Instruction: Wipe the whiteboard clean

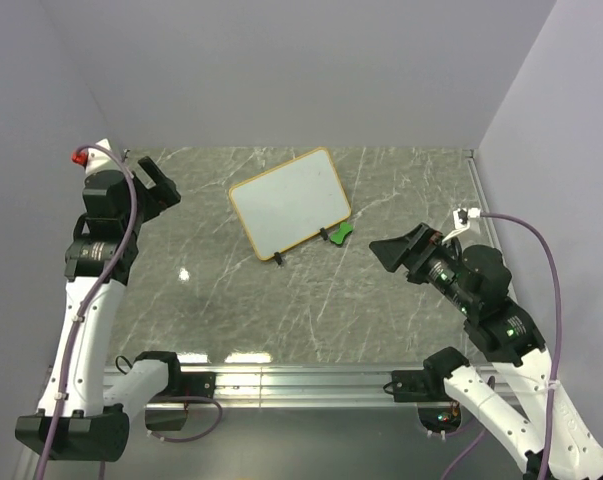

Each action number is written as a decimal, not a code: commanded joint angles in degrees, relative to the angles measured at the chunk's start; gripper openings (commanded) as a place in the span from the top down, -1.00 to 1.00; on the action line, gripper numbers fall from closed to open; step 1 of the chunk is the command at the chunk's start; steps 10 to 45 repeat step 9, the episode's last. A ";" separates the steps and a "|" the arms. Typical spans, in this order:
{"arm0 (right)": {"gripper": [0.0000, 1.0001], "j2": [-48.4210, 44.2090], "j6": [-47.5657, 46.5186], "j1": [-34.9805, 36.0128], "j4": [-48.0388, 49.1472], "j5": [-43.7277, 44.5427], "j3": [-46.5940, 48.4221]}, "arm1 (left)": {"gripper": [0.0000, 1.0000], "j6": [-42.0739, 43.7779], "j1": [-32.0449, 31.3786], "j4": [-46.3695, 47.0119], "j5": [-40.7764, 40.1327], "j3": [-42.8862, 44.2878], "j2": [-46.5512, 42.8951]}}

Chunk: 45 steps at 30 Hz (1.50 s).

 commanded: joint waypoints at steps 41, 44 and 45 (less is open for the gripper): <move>-0.99 -4.33 0.59 0.19 -4.29 2.07 -2.85 | -0.98 4.12 -0.24 -4.20 0.92 2.15 -4.90; -0.99 -4.33 0.59 0.19 -4.29 2.07 -2.85 | -0.98 4.12 -0.24 -4.20 0.92 2.15 -4.90; -0.99 -4.33 0.59 0.19 -4.29 2.07 -2.85 | -0.98 4.12 -0.24 -4.20 0.92 2.15 -4.90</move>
